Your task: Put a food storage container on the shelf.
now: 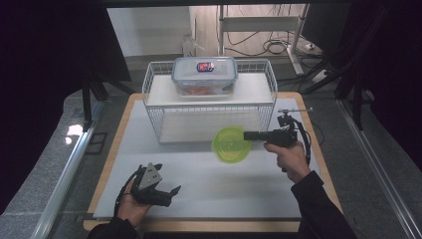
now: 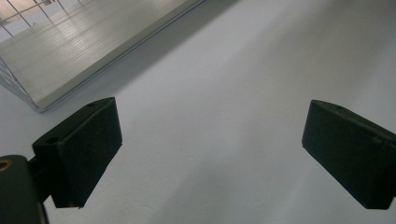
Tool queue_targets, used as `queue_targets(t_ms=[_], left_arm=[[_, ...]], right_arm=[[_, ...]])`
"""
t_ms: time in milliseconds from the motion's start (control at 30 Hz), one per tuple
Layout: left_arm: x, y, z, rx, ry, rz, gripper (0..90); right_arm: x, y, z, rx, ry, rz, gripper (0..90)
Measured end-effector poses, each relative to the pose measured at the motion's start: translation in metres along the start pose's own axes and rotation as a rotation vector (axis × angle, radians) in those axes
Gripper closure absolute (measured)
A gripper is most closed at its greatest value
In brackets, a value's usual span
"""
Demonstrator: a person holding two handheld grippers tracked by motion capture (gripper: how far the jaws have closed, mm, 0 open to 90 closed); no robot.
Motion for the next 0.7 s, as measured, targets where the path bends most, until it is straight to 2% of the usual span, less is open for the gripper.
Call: queue_targets(t_ms=[333, 533, 633, 700], left_arm=[[0.000, -0.001, -0.001, 0.002, 0.008, -0.004, 4.5], [0.000, 0.000, -0.001, -0.001, 0.011, -0.005, 4.5], [0.000, 0.000, -0.001, -0.003, 0.017, -0.014, 4.6], [0.001, 0.000, -0.001, -0.003, 0.016, -0.013, 4.6]], right_arm=[[0.048, -0.041, -0.012, 0.020, 0.084, -0.026, 84.0], [0.080, -0.064, -0.015, -0.011, 0.128, -0.049, 84.1], [0.089, -0.069, -0.015, -0.013, 0.143, -0.051, 84.1], [0.103, -0.075, -0.015, -0.009, 0.171, -0.048, 84.2]])
Point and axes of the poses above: each handheld gripper's, and its own axes: z roughly forward along the jaws, x roughly out of its top, y roughly to its right, the point moved 1 cm from there along z, roughly forward along the jaws, and after that the axes turned 5 degrees about z, right-handed, at the moved point
